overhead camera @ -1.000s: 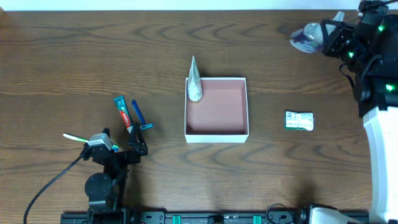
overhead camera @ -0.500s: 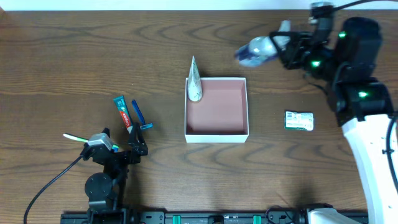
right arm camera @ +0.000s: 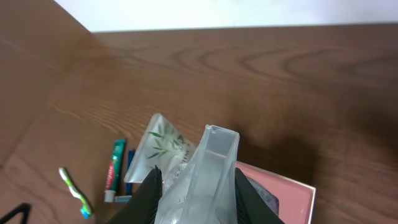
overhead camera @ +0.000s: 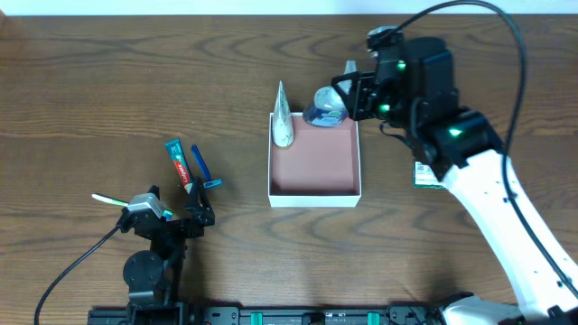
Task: Pack container
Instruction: 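Carry the soap bottle over the box beside the tube, then lower the soap bottle into the box next to the tube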
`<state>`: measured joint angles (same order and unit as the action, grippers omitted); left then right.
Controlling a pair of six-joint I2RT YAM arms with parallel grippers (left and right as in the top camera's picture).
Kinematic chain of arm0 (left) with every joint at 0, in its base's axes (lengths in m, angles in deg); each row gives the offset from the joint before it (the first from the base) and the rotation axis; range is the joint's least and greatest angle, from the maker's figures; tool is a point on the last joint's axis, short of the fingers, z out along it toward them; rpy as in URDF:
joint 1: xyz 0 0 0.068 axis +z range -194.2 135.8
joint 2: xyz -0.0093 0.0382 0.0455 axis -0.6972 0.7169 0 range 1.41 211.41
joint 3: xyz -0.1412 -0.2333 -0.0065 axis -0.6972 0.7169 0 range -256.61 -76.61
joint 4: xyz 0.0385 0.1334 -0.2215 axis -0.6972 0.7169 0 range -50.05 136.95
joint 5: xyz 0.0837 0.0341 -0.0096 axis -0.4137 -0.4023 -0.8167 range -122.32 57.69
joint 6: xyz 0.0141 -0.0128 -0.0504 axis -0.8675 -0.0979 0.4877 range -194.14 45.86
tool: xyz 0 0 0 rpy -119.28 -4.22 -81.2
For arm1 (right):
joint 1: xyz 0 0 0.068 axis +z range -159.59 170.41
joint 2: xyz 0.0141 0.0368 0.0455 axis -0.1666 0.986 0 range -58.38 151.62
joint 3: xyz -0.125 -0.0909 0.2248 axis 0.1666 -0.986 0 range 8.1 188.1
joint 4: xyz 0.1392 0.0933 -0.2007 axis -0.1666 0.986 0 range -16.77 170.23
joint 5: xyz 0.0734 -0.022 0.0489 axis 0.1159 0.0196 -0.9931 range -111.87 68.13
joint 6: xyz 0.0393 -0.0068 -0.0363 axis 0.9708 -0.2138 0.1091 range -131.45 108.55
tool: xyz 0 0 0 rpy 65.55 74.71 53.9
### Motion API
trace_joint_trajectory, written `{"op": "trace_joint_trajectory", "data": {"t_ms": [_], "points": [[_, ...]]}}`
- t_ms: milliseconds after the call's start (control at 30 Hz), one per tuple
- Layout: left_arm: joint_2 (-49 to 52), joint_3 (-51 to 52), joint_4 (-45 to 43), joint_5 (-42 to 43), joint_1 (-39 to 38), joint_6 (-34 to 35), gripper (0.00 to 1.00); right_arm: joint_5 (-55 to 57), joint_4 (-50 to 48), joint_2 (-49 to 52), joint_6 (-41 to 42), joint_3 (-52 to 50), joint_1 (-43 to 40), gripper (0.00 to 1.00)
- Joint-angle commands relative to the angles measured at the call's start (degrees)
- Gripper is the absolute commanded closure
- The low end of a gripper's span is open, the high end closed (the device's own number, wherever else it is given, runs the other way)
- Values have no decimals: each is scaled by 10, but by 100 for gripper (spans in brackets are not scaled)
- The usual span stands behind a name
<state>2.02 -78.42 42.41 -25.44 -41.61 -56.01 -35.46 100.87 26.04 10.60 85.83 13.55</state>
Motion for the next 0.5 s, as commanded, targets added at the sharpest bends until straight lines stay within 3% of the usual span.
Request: {"op": "trace_joint_trajectory", "data": {"t_ms": [0, 467], "points": [[-3, 16, 9, 0, 4, -5, 2, 33, -9, 13, 9, 12, 15, 98], [-3, 16, 9, 0, 4, -5, 2, 39, -40, 107, 2, 12, 28, 95]]}}
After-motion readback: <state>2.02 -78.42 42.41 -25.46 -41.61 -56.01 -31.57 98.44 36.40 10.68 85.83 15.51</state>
